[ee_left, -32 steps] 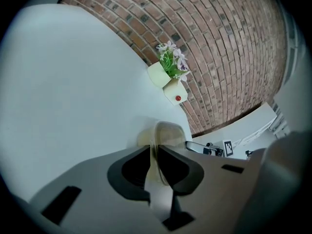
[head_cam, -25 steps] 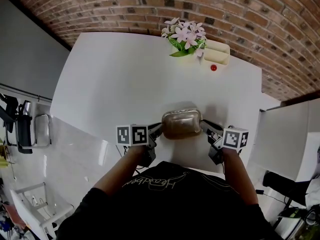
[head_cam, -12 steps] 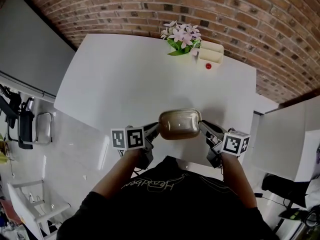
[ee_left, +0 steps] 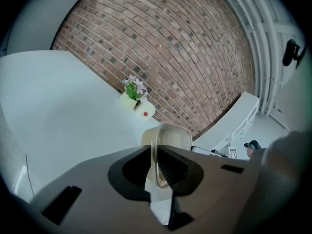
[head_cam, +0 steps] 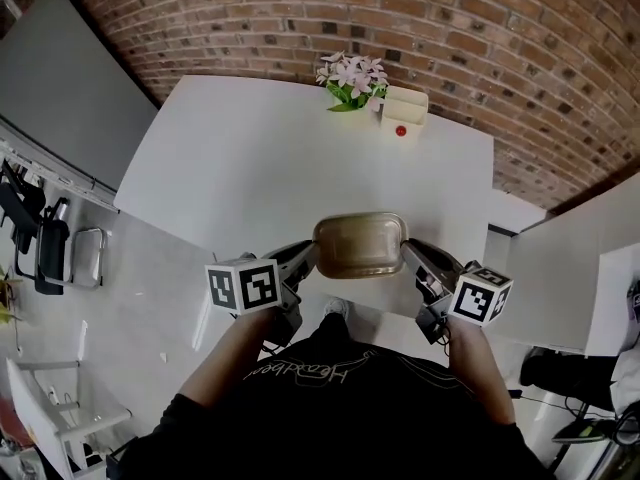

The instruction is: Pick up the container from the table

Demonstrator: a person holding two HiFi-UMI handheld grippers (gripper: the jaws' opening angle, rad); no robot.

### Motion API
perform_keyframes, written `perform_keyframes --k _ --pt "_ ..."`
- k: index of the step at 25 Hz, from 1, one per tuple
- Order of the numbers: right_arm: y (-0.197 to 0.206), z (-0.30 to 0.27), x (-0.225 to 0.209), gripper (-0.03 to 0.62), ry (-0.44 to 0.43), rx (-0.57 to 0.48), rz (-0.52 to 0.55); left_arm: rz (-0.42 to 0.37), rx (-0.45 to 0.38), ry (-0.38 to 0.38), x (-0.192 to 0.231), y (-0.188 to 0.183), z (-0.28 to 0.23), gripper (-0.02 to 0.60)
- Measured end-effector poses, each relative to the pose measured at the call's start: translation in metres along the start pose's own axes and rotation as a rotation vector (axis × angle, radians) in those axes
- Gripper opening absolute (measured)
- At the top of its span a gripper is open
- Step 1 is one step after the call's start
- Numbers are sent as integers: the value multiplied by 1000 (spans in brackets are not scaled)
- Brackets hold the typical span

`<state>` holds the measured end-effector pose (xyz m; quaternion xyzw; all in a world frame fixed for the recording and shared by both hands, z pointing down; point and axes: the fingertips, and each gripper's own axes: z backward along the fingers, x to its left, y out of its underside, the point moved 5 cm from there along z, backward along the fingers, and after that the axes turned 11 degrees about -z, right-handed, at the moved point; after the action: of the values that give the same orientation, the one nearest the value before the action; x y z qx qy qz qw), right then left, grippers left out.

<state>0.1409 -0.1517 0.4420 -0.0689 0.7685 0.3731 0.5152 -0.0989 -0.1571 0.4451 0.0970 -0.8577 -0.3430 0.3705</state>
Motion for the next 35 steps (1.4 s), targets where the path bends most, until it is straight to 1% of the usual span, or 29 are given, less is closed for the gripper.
perform_keyframes --k 4,9,15,19,23,27,31,35 --pt "-3 23 24 48 -23 -40 37 -32 -45 13 -26 -3 17 48" --pt "1 49 45 48 -53 -76 56 -91 -105 -10 -52 -4 38 48" --pt "8 80 66 48 -75 -122 92 -105 -156 44 -85 4 53 48" --pt "7 101 85 48 -100 -156 142 -156 -191 70 -110 4 65 48" --pt "0 121 106 48 -137 -239 189 -214 -249 103 -134 -6 77 48" --pt "1 135 119 48 -165 -259 204 -280 -294 107 -152 -12 88 48" --pt "2 145 125 48 -177 -277 220 -290 -315 115 -161 -10 92 48" --pt "4 146 125 48 -182 -271 228 -289 -320 112 -162 -9 93 48"
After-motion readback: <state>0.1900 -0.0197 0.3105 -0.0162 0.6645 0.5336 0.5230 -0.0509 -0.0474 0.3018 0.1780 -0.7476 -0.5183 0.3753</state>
